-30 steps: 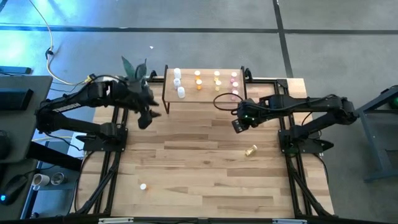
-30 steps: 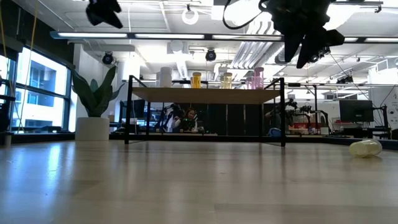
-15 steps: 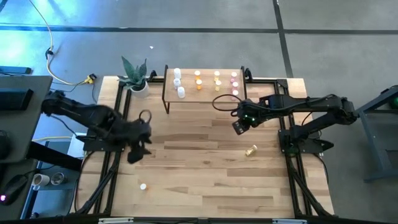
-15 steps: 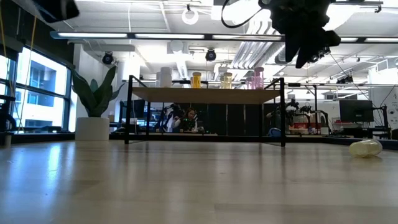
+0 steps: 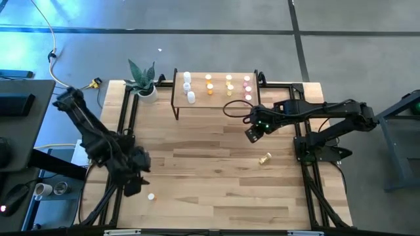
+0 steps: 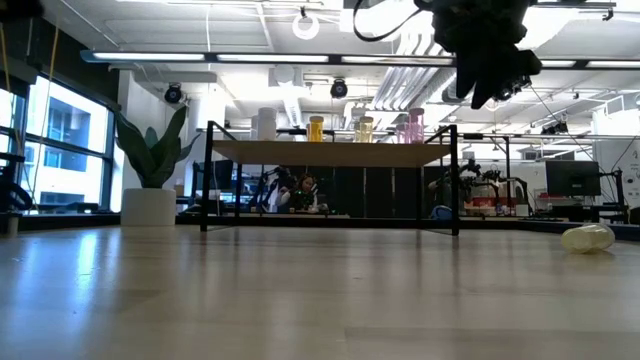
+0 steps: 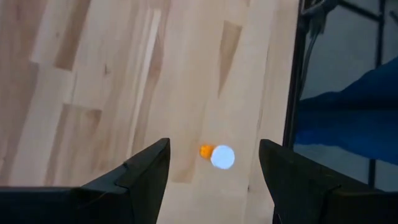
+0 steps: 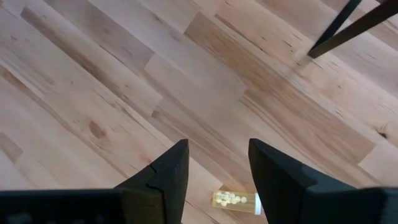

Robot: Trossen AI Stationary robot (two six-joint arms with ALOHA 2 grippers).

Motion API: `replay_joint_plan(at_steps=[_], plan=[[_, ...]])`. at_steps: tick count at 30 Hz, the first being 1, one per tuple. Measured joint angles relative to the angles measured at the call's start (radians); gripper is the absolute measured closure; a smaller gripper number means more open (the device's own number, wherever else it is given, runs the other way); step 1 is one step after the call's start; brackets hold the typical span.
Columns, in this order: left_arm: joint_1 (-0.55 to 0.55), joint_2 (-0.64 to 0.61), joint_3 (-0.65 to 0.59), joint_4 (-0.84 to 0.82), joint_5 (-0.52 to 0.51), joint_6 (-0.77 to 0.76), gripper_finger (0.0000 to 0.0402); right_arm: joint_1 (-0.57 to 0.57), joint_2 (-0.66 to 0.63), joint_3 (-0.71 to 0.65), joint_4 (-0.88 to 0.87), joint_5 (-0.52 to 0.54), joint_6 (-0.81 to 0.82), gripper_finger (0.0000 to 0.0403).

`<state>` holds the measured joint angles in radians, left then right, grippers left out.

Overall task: Pick and place medicine bottles onto shelf by color
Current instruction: Put the orange pill bottle on the shelf aligned with the other orange pill bottle

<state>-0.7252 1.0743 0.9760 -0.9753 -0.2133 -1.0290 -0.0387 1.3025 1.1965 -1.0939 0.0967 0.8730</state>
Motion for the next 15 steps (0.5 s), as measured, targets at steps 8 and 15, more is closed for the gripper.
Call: replay_joint_plan(at_steps=[8,15], plan=[[-0.112,0.165,0.000,0.065,-0.019,-0.106,0.0167,0.000,0.000,0.000,0.026,0.000,-0.029,0.0244],[-0.145,0.284,0.000,0.121,-0.033,-0.157,0.0167,0.000,0.000,-0.001,0.032,0.001,-0.047,0.0244]])
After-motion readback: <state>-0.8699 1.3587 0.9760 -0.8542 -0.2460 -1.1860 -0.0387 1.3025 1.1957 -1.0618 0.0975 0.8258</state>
